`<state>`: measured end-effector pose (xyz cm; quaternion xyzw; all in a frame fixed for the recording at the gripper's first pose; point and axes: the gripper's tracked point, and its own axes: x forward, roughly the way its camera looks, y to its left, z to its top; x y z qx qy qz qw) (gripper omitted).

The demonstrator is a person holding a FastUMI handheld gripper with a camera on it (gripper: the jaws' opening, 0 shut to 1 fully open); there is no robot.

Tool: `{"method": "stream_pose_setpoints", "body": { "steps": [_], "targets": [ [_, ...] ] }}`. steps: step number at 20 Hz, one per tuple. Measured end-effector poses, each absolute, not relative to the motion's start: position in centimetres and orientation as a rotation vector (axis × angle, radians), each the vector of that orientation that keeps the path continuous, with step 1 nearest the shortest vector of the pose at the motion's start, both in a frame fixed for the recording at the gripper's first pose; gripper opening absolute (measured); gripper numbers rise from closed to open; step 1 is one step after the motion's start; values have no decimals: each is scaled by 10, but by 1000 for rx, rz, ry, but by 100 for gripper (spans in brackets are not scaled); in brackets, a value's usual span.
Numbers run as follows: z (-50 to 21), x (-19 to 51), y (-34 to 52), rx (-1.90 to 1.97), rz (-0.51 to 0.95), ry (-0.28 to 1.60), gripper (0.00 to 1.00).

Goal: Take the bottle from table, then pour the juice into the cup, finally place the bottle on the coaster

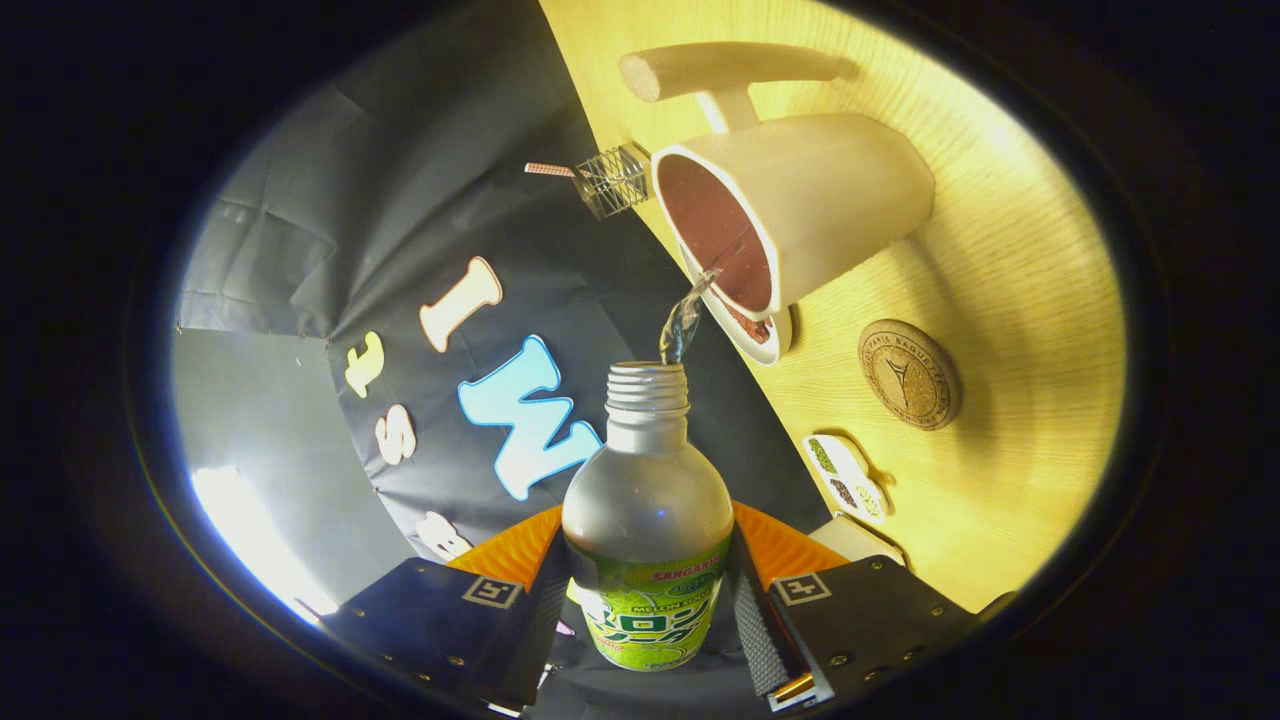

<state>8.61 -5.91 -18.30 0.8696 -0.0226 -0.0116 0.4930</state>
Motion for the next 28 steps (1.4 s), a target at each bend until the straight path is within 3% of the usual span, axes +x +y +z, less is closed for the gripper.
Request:
{"method": "stream_pose_setpoints", "body": {
  "steps": [28],
  "targets": [
    [-193, 80, -88, 2132, -65, -85, 76]
  ]
}}
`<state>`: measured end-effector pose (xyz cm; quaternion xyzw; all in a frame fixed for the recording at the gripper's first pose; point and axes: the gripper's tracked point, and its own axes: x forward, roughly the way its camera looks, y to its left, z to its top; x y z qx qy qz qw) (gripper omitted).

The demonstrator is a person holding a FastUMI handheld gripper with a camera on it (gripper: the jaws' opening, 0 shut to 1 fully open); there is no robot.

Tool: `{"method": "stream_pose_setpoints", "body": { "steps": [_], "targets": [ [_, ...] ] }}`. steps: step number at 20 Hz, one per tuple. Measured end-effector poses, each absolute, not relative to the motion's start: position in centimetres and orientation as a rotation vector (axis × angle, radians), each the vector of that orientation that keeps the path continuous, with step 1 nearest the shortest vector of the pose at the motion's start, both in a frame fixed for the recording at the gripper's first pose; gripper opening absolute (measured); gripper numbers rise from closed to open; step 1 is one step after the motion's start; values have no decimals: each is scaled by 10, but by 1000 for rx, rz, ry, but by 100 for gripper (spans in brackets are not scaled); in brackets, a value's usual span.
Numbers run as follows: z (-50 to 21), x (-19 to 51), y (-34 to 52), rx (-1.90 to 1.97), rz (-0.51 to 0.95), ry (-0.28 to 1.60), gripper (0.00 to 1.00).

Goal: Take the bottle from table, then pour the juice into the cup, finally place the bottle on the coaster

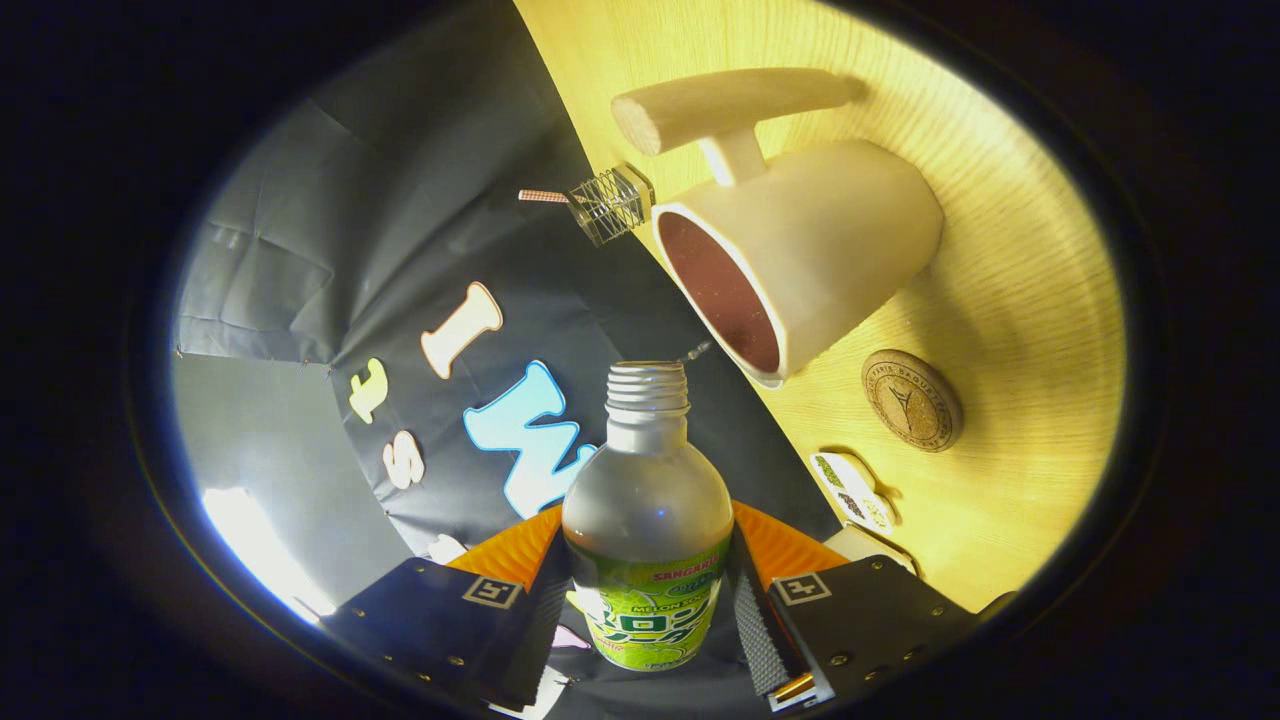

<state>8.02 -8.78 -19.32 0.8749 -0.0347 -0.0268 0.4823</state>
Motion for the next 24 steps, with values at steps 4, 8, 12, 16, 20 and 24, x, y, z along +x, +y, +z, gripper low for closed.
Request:
{"method": "stream_pose_setpoints", "body": {
  "steps": [4, 8, 12, 16, 20, 24],
  "targets": [
    [-194, 80, -89, 2131, -68, -88, 76],
    [-194, 80, -91, 2125, -68, -91, 76],
    [-195, 81, -94, 2124, -72, -93, 76],
    [-197, 80, -97, 2114, -76, -87, 76],
    [-203, 78, -101, 2090, -87, -83, 76],
    [-206, 79, -104, 2084, -97, -80, 76]
  ]
}}
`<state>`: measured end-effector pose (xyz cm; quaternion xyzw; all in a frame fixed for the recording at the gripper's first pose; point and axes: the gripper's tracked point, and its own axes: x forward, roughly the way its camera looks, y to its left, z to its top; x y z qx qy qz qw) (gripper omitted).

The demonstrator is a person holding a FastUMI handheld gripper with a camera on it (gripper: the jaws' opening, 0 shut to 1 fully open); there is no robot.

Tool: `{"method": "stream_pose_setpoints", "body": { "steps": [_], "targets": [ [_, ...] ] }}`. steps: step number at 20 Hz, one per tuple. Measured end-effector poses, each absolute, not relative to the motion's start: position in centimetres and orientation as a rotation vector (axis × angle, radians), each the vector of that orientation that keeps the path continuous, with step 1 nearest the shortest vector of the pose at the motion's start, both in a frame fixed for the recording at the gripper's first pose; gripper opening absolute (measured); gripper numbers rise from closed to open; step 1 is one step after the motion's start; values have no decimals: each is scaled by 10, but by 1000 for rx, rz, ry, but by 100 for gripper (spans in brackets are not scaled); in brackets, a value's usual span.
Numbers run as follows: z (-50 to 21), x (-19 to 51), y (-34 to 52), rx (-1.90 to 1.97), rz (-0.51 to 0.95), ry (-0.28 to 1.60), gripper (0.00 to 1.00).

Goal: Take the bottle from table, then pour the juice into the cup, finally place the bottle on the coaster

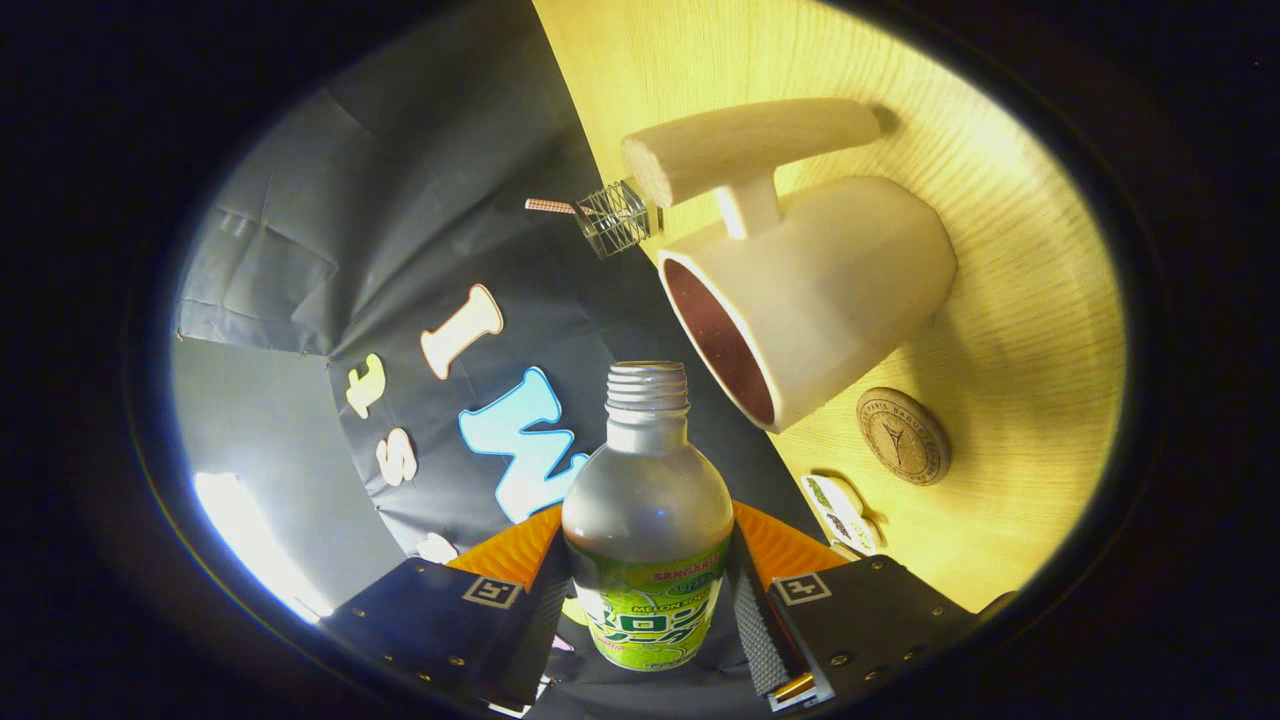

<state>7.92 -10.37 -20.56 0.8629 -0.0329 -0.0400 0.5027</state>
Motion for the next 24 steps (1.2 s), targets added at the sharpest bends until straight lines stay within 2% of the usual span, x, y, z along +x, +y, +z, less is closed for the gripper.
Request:
{"method": "stream_pose_setpoints", "body": {
  "steps": [7, 11, 19, 24],
  "targets": [
    [-205, 80, -102, 2014, -94, -62, 76],
    [-197, 79, -100, 1740, -118, -18, 76],
    [-142, 81, -119, 1229, -142, -53, 76],
    [-110, 91, -107, 1006, -115, -42, 76]
  ]
}}
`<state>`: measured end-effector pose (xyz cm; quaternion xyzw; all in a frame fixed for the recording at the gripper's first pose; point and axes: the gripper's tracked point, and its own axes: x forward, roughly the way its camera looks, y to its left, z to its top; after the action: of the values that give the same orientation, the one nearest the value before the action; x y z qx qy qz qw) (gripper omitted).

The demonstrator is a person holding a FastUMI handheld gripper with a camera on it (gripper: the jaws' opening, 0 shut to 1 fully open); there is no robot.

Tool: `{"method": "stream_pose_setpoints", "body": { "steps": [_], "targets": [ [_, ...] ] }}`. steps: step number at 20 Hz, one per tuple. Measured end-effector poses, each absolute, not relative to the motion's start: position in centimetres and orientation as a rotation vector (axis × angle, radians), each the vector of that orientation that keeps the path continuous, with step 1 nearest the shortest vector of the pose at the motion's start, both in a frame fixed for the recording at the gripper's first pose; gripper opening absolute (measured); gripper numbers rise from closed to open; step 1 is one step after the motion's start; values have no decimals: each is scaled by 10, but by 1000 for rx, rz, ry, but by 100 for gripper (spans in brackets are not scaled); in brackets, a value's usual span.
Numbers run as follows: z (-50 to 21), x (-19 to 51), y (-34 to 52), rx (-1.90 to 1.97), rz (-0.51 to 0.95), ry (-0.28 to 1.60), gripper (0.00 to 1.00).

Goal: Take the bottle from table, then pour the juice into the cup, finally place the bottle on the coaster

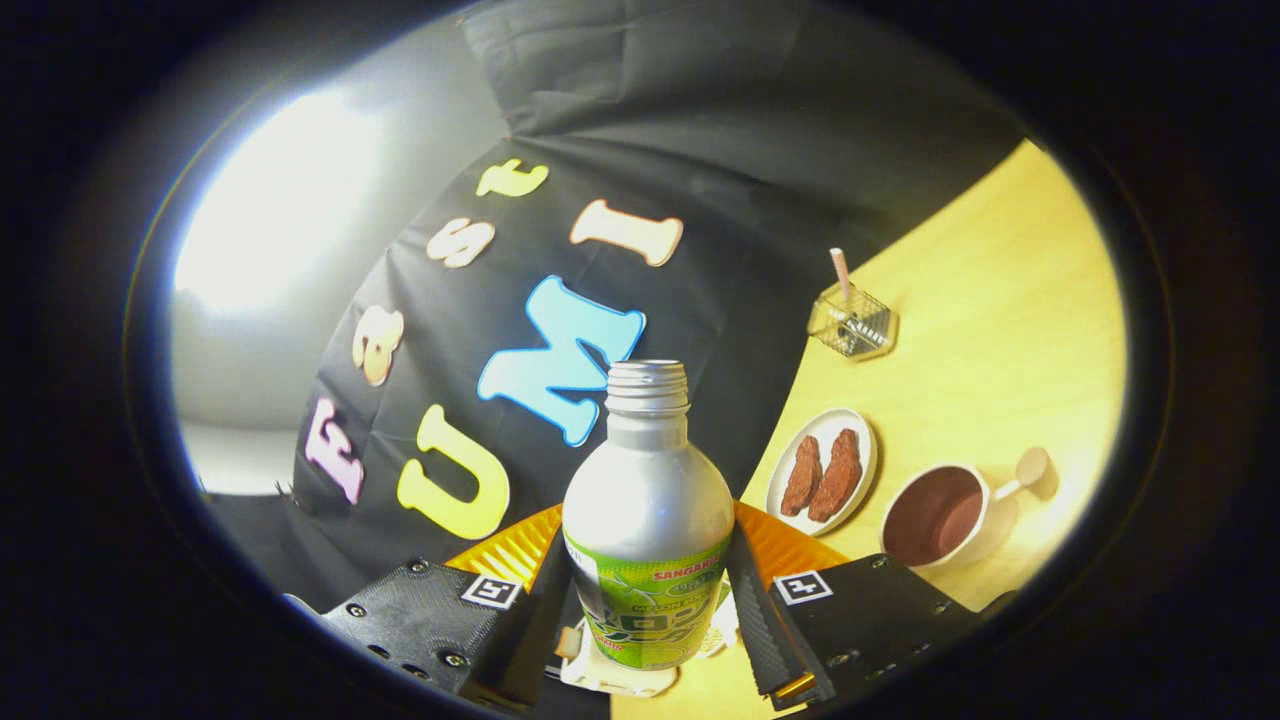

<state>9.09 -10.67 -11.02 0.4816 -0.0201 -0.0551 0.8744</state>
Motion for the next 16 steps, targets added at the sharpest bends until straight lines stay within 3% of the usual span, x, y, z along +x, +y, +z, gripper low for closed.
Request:
{"method": "stream_pose_setpoints", "body": {
  "steps": [11, 16],
  "targets": [
    [-81, 96, -49, 328, -107, -36, 77],
    [-88, 92, -50, -9, -186, 9, 77]
  ]
}}
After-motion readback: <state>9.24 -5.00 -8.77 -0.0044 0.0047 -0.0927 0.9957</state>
